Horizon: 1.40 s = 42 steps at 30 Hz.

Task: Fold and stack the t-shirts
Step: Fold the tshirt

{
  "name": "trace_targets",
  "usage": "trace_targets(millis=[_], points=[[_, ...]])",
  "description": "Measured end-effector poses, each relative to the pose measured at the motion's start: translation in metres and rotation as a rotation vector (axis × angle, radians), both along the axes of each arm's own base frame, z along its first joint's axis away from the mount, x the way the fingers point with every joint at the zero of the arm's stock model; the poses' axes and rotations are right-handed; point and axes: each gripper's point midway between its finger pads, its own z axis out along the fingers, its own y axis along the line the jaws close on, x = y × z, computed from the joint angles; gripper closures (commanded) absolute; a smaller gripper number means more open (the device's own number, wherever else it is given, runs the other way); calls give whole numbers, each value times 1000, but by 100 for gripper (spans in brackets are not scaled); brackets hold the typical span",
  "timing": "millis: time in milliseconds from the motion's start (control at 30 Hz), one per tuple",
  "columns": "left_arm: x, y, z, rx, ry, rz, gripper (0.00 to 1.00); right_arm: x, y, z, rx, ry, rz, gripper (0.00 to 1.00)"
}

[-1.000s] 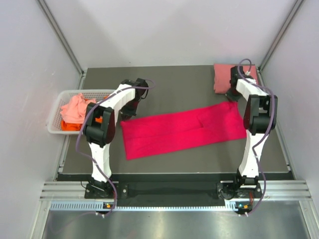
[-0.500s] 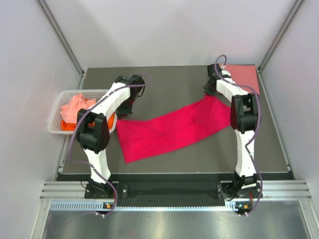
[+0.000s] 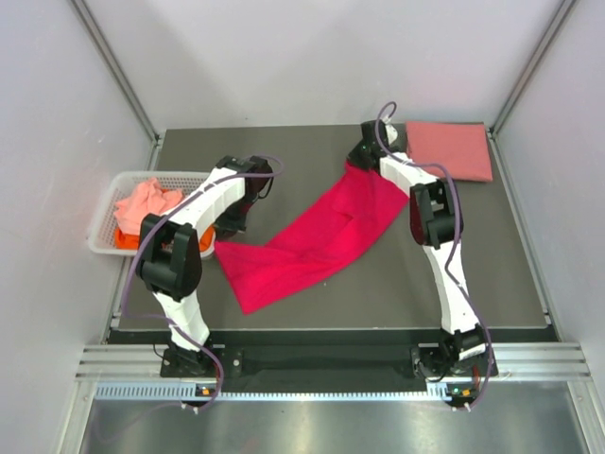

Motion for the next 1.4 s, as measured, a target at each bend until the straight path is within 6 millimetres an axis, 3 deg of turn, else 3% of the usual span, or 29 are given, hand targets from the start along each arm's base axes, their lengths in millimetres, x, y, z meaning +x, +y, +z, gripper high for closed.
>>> trace_targets(millis=[200, 367, 500, 533, 800, 933, 1000, 1033, 1100, 1200, 1233, 1400], points=[[-11, 1, -2, 44, 13, -27, 100, 41, 33, 6, 111, -141, 17, 100], [-14, 2, -3, 80, 20, -51, 100, 74, 42, 16, 179, -288, -11, 95], [-15, 2, -3, 93, 22, -60, 100, 89, 41, 24, 193, -383, -54, 93], [-15, 2, -4, 94, 24, -60, 100, 91, 41, 27, 192, -399, -64, 97], [-16, 3, -6, 136, 56, -83, 100, 117, 21, 86, 176, -634, -192, 100], [-17, 3, -5, 143, 62, -85, 100, 122, 10, 103, 171, -699, -235, 96], [-16, 3, -5, 146, 69, -85, 100, 123, 5, 104, 159, -705, -234, 91], [-16, 3, -6, 148, 70, -86, 100, 124, 4, 103, 143, -705, -220, 82], [-16, 3, -6, 150, 72, -87, 100, 120, 5, 97, 107, -684, -182, 74], [-16, 3, -6, 160, 78, -94, 100, 101, -3, 82, 22, -568, -129, 61], [-17, 3, -7, 167, 81, -100, 100, 93, -6, 82, 2, -531, -114, 52], [-17, 2, -7, 211, 96, -130, 100, 44, -35, 109, -66, -376, -90, 53]])
